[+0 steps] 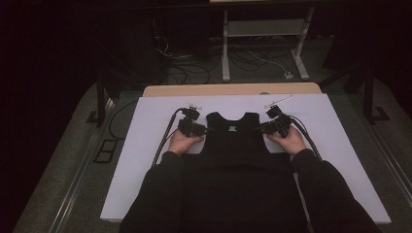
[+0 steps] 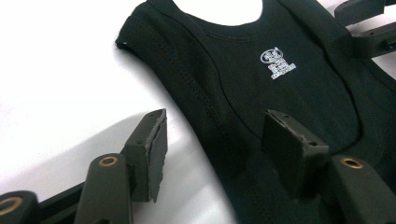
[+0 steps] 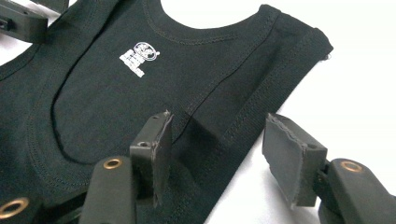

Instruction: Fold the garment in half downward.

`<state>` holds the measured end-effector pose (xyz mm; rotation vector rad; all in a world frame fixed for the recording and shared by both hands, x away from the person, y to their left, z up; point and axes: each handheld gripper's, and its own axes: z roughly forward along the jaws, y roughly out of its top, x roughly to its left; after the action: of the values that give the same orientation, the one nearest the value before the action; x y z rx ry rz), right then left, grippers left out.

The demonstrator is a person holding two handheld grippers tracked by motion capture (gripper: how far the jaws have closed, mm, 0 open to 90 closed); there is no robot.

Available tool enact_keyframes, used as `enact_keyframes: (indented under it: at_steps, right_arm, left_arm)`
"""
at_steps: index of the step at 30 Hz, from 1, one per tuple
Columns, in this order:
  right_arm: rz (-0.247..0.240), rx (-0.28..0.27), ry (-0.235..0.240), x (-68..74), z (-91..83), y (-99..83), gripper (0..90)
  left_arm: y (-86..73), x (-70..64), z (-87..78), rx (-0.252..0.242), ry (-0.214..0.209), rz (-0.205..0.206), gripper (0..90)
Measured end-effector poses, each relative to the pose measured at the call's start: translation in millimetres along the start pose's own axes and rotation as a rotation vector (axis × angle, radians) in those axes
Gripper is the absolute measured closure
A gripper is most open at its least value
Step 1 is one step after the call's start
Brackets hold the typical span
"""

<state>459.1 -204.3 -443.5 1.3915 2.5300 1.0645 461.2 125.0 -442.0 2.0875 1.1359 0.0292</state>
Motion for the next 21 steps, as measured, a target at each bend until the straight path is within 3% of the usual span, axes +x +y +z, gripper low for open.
enact_keyframes:
  at_steps: [6,11,14,21]
  right_arm:
    - [-0.022,-0.004,-0.004,4.9,2.3,0.1,50.1]
    - [-0.042,-0.003,-0.020,8.3,3.4,0.1,58.1]
    - [-0.045,0.004,-0.021,11.5,4.0,0.1,64.4]
    - [-0.056,0.017,-0.010,15.5,5.1,-0.4,79.2]
  left_arm:
    - [-0.2,-1.6,1.1,0.006,-0.010,0.009,47.3]
    - [-0.5,-3.8,3.8,0.003,-0.032,-0.007,56.2]
    - [-1.2,-6.6,6.4,0.002,-0.058,0.015,57.7]
    - [-0.2,-9.8,8.0,0.027,-0.030,0.016,74.4]
